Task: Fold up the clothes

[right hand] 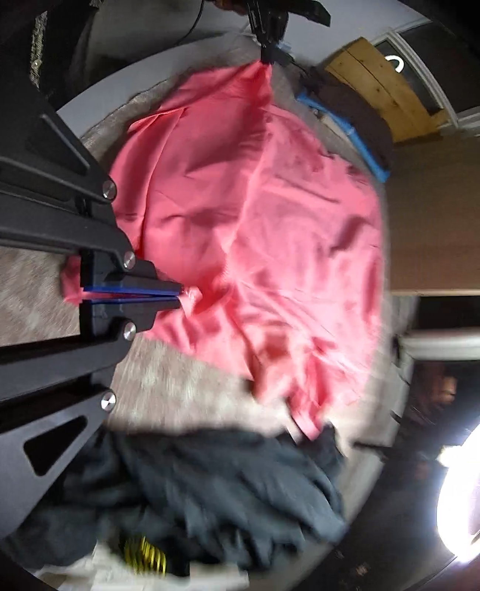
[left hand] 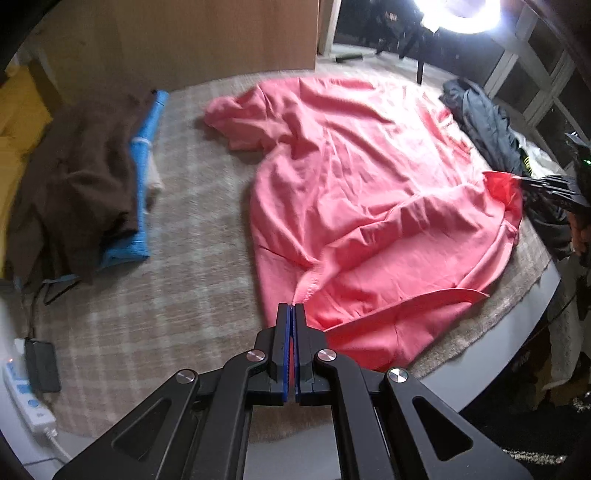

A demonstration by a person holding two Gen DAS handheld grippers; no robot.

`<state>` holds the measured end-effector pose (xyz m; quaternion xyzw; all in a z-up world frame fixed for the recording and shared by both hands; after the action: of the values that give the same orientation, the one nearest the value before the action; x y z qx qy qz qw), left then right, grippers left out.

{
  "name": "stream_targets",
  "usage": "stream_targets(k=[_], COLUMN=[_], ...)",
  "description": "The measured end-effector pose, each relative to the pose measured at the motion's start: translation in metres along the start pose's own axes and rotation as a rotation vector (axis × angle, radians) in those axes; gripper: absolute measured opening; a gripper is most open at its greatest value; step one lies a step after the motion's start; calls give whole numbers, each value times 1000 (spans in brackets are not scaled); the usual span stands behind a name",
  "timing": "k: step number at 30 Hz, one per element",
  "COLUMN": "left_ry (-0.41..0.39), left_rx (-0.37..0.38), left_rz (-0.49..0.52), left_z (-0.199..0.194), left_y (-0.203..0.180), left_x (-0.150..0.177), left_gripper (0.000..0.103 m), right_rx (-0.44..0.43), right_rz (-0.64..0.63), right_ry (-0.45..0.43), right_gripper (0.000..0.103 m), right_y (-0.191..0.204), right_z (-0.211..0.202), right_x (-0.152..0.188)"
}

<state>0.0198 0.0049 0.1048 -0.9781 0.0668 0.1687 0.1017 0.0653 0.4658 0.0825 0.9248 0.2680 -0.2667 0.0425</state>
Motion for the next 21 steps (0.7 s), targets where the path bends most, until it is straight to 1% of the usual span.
stream_targets(k=[2, 5, 8, 10, 11, 14, 16, 17, 19, 21], left_ry=[-35, -89, -93, -83, -56, 29, 75, 86, 105, 93], left_rx=[-8, -25, -54, -66, -58, -50, -44, -41, -40, -51], left_rz=[-12, -29, -26, -28, -45, -82, -98, -100, -103, -102], left_z=[-26, -67, -87, -94, -86, -52, -31, -26, -17, -19], left_y=[5, 13, 17, 20, 23, 28, 30, 29, 29, 29], left_x=[11, 29, 57, 77, 89, 116, 130, 133, 139, 137], left_gripper=[0, 0, 1, 1, 1, 0, 0, 0, 0, 0], right_rx=[51, 112, 132, 131, 114, 65, 62, 50, 25, 34], right_rz=[19, 46, 91, 151, 188, 270, 272, 284, 295, 275], right_ry=[-47, -133, -167, -161, -141, -59, 0, 20, 34, 19], right_gripper=[1, 1, 1, 1, 1, 1, 1, 1, 1, 1], right_y=[0, 11, 25, 37, 42, 54, 62, 63, 64, 64], right_z=[-39, -113, -157, -162, -156, -119, -94, -85, -80, -89], right_x=[4, 17, 39, 70, 86, 130, 153, 160, 167, 162])
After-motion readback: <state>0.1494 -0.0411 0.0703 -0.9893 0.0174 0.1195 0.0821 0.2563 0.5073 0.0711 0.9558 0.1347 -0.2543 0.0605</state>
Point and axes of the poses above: each gripper's, at about its wrist camera, not at the fingertips, and z roughly the way its jaws point, y to its left, x to its underside, the point moved 2 cm from there along z, roughly the way its jaws point, and after that the axes turned 14 degrees about -z, right-handed, at the moved point
